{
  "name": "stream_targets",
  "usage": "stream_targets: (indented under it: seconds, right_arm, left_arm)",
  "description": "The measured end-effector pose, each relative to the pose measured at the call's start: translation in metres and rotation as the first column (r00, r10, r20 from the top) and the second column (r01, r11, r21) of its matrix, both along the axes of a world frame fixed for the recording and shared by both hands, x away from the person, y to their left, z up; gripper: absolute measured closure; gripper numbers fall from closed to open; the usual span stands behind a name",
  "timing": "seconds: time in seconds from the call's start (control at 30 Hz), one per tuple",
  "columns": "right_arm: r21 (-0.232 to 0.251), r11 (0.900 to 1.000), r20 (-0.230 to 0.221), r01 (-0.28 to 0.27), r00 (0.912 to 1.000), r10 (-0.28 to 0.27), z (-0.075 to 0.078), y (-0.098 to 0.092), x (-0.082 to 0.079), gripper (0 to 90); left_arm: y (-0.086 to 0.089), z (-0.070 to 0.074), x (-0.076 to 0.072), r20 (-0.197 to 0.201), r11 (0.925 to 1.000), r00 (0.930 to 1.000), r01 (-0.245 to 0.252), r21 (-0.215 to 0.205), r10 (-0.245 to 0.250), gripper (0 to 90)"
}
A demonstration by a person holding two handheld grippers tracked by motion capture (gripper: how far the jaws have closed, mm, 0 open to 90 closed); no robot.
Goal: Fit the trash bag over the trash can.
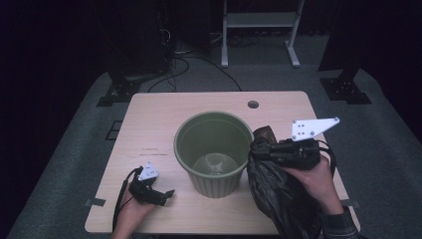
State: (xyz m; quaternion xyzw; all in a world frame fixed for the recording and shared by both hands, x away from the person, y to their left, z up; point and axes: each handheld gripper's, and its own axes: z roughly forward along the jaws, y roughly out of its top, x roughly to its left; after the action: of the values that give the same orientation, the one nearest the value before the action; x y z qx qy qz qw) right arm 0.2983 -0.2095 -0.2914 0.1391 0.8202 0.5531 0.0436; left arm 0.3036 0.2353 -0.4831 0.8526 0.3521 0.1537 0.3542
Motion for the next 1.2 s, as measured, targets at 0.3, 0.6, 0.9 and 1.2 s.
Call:
stream_targets:
  seconds: [0.3, 0.6, 0.9, 1.2]
  right_arm:
    - [-0.032, 0.996, 0.016, -0.088, 0.9959, 0.089, 0.03, 0.041, 0.008, 87.5]
    - [-0.043, 0.985, 0.022, -0.169, 0.9851, 0.17, 0.042, 0.091, 0.02, 87.0]
    - [-0.001, 0.968, -0.009, -0.251, 0.9679, 0.251, 0.046, 0.138, 0.037, 87.0]
    - [0.028, 0.945, -0.04, -0.326, 0.9442, 0.327, 0.044, 0.188, 0.048, 86.9]
  left_arm:
    - [0.0, 0.0, 0.0, 0.002, 1.0, 1.0, -0.001, -0.002, 0.001, 0.0]
    - [0.0, 0.0, 0.0, 0.002, 1.0, 1.0, 0.0, -0.002, 0.0, 0.0]
    - [0.0, 0.0, 0.0, 0.001, 1.0, 1.0, 0.003, -0.001, -0.003, 0.0]
    - [-0.001, 0.0, 0.0, 0.001, 1.0, 1.0, 0.008, -0.002, -0.008, 0.0]
